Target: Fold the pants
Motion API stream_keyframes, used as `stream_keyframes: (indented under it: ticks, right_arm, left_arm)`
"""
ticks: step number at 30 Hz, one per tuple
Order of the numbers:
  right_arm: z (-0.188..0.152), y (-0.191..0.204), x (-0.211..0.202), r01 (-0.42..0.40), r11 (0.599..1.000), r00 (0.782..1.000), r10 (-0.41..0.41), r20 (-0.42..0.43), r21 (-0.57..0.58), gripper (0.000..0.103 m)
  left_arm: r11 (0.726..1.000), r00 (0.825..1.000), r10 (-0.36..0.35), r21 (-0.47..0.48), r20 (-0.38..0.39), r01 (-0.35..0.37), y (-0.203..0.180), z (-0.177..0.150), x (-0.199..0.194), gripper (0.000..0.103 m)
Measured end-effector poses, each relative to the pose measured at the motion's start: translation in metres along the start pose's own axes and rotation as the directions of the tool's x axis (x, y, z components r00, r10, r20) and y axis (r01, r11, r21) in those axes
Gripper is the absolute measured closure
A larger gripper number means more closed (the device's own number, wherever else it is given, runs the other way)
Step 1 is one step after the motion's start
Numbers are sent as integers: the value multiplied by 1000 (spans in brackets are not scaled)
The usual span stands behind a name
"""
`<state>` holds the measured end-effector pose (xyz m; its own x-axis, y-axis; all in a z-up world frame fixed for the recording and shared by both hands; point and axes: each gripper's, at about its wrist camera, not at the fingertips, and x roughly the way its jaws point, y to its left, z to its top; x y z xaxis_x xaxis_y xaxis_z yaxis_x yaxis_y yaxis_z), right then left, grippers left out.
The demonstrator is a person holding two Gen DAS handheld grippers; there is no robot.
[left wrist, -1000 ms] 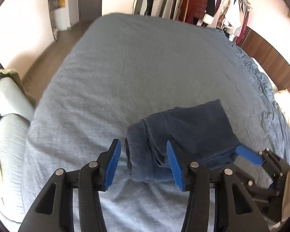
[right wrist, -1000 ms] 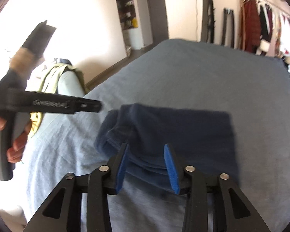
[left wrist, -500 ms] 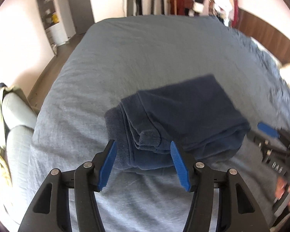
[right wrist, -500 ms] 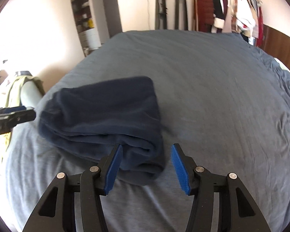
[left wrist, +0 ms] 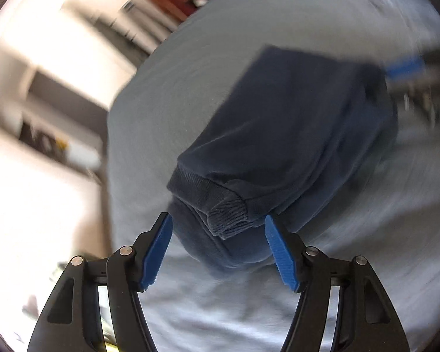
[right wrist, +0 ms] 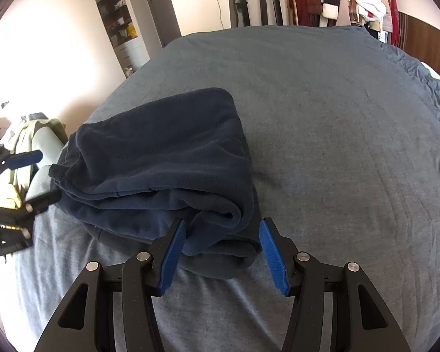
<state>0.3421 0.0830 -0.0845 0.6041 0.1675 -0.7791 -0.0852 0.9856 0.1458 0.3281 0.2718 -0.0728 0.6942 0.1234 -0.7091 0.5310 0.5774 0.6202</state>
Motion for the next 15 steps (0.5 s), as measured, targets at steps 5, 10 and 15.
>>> stream_keyframes:
  ticks: [5, 10, 15]
  right_arm:
    - [-6, 4, 6, -19, 1000, 1000, 19, -19, -6, 49]
    - [-9, 7, 13, -17, 1000, 999, 16, -30, -12, 50]
    - [-6, 8, 14, -8, 1000, 1000, 8, -24, -13, 50]
  left_arm:
    - [953, 992, 124, 274, 34, -129, -31, -1, 8, 38]
    - [847, 977, 193, 486, 95, -215, -54, -8, 13, 46]
    - [775, 982, 167, 603, 90, -187, -57, -20, 20, 49]
